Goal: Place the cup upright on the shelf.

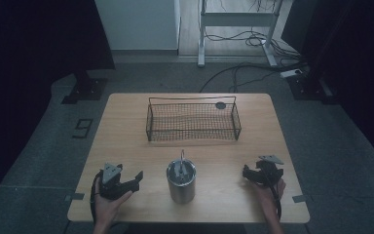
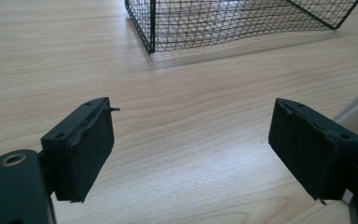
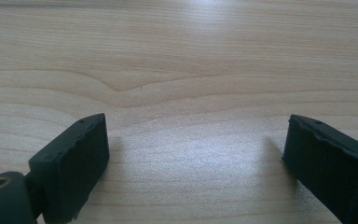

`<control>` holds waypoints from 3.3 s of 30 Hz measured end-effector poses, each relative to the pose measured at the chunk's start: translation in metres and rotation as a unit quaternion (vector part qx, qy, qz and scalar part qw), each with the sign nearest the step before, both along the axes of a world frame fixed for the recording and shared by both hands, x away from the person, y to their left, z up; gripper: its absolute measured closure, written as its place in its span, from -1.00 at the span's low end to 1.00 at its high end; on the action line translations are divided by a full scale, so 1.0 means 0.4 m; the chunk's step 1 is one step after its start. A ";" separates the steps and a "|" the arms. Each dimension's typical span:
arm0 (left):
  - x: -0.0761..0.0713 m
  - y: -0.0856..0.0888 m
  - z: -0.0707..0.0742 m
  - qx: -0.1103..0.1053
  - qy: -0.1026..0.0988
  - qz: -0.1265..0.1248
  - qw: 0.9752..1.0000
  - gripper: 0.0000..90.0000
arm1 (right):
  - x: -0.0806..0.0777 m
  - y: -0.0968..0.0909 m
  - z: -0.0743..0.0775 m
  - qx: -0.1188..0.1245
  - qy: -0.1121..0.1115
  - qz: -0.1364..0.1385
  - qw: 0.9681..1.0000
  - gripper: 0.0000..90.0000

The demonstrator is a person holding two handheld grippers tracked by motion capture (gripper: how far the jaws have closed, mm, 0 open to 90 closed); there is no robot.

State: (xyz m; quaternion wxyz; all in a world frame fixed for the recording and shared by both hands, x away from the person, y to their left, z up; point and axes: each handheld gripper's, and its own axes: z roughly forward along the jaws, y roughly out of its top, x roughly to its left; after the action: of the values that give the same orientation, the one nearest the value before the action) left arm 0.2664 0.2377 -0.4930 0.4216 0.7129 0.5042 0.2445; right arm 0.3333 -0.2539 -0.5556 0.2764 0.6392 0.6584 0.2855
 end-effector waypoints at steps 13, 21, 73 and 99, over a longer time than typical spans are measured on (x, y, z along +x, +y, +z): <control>-0.034 -0.023 0.048 -0.009 -0.022 -0.023 0.999 -0.69 | 0.000 0.000 0.000 0.000 -0.001 0.001 1.000 -0.83; -0.056 -0.045 0.074 -0.014 -0.030 -0.047 0.998 -0.71 | -0.001 0.001 0.000 0.000 -0.002 0.001 1.000 -0.82; -0.101 -0.162 0.086 -0.004 -0.026 -0.125 0.992 -0.73 | -0.003 0.001 0.001 0.002 -0.007 0.003 1.000 -0.73; -0.111 -0.220 0.080 0.004 -0.020 -0.170 0.985 -0.85 | -0.003 0.001 0.001 0.002 -0.007 0.002 1.000 -0.72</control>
State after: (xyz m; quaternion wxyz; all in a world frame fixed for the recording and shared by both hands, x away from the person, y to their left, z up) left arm 0.2222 0.1499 -0.4608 0.4646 0.7844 0.3665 0.1857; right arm 0.3320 -0.2535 -0.5552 0.2794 0.6366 0.6570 0.2916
